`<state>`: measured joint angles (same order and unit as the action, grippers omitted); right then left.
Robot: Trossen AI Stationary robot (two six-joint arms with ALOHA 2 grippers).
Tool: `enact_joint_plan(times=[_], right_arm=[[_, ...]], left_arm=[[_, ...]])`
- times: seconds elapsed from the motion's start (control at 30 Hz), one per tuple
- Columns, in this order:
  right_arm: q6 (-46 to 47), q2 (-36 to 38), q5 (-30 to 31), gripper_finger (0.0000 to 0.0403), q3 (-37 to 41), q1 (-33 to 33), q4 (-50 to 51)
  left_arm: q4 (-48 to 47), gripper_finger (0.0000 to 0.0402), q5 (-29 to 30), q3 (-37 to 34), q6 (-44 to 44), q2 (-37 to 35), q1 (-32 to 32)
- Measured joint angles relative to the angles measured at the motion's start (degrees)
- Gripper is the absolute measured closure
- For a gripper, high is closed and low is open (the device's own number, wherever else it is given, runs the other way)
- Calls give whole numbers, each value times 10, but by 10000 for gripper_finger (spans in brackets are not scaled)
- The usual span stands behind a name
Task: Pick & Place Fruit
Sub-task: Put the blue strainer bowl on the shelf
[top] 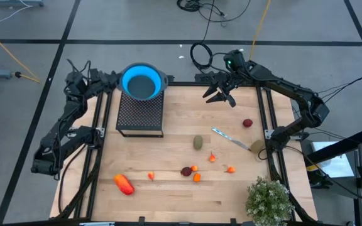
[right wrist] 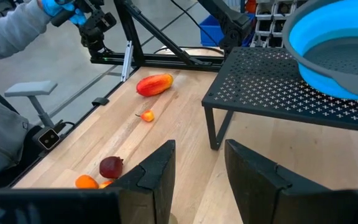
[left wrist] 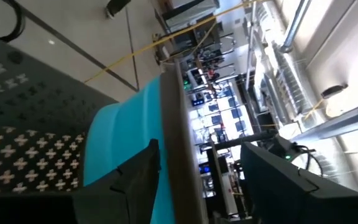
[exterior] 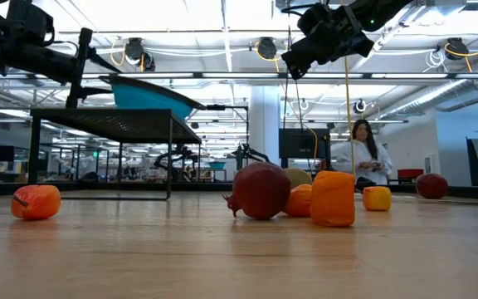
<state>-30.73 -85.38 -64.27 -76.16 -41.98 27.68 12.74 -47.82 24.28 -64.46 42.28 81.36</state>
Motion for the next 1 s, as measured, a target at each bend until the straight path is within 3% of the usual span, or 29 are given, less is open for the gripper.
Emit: enact_joint_plan(times=[1.0], right_arm=[[2,0,0,273,0,0,0]], left_arm=[[-53,174,-7,0,50,0,60]])
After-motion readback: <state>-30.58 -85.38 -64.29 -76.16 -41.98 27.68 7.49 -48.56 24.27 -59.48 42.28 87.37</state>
